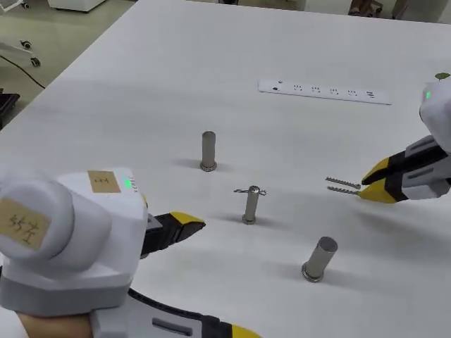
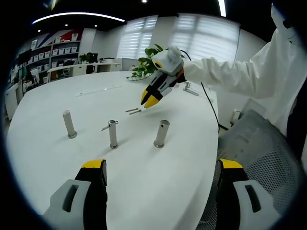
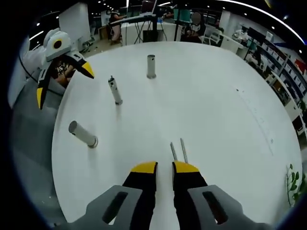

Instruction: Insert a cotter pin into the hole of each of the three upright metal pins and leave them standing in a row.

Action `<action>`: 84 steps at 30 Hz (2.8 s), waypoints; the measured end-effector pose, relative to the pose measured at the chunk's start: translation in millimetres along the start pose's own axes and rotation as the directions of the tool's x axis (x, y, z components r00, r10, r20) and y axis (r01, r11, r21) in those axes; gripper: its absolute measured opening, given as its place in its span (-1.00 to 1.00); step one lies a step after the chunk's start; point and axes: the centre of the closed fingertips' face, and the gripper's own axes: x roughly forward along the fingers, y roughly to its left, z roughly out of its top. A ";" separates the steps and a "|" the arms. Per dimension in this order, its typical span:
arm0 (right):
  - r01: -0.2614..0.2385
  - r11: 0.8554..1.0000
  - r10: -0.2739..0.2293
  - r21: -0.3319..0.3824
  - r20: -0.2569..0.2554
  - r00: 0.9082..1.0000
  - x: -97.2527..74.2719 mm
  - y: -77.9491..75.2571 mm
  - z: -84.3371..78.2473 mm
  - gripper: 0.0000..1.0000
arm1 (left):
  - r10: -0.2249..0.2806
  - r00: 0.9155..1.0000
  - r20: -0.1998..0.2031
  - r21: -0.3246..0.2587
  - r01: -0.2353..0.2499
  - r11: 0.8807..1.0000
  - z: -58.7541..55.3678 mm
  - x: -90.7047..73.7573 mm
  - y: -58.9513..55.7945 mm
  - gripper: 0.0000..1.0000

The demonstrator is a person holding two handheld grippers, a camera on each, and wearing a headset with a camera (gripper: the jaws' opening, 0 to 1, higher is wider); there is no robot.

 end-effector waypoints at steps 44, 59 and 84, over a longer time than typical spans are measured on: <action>-0.114 0.989 0.090 -0.089 -0.242 0.966 26.0 -13.3 -11.0 -1.00 | 0.066 0.998 -0.011 -0.017 -0.067 0.998 -3.6 -15.3 23.9 0.84; -0.163 0.968 0.085 -0.190 -0.364 0.927 26.8 -13.4 -13.5 -1.00 | 0.068 0.998 -0.009 -0.024 -0.068 0.997 -2.7 -17.7 24.0 0.82; -0.115 0.966 0.029 -0.231 -0.346 0.938 13.6 -8.2 -13.6 -1.00 | 0.069 0.998 -0.010 -0.034 -0.069 0.997 -2.5 -15.4 17.3 0.84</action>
